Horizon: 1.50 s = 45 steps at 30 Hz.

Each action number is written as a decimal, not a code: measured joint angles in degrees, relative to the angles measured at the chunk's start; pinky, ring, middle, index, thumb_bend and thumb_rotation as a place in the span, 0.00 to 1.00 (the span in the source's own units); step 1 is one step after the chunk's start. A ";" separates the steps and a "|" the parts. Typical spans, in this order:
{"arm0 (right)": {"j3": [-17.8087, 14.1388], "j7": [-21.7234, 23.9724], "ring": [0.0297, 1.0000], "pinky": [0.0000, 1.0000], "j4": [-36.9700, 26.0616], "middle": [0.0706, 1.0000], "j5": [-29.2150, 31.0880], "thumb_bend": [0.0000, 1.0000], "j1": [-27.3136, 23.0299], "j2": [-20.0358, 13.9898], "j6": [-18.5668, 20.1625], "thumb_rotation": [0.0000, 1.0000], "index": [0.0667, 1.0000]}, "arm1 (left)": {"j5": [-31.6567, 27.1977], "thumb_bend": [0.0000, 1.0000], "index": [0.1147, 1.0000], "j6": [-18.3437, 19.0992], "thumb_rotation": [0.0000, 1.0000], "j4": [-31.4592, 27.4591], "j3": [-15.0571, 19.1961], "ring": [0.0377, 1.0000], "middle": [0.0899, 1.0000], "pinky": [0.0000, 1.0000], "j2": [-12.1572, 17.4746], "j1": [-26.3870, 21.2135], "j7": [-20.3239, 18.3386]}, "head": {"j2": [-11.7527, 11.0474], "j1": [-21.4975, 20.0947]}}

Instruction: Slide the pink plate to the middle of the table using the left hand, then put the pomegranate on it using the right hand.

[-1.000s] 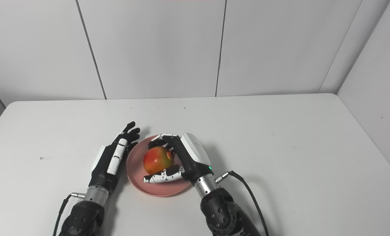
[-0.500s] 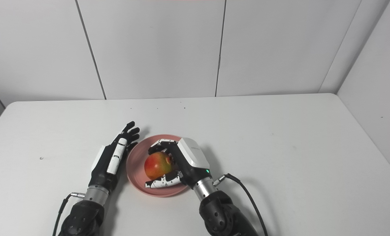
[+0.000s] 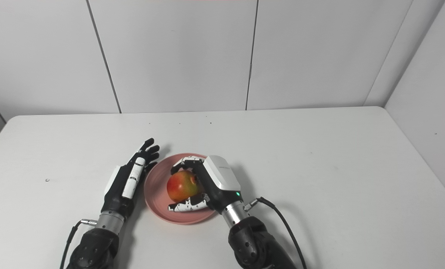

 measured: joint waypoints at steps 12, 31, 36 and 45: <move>0.09 0.03 0.84 0.78 -1.85 0.85 -0.68 0.66 0.22 0.02 -0.02 0.34 0.80 | -0.39 0.40 0.90 -0.03 1.00 0.11 0.08 0.91 0.91 0.87 -0.02 0.00 0.01 | 0.09 0.00; -0.92 0.03 0.85 0.81 -5.37 0.85 3.42 0.66 1.76 0.12 -1.51 0.49 0.84 | -0.39 0.41 0.89 -0.43 1.00 0.38 0.06 0.90 0.90 0.88 0.06 -0.01 -0.03 | 0.09 0.18; -2.21 -0.37 0.84 0.78 -5.65 0.85 5.09 0.65 2.26 0.63 -2.06 0.51 0.84 | -0.07 0.41 0.88 -0.41 1.00 0.28 0.02 0.90 0.89 0.88 0.05 0.00 -0.01 | 0.18 0.18; -8.44 -7.09 0.84 0.81 -5.69 0.83 8.29 0.59 4.32 4.10 -6.03 0.65 0.82 | 0.15 0.40 0.88 -0.16 1.00 0.03 -0.04 0.90 0.90 0.88 -0.01 0.03 0.26 | 0.26 0.35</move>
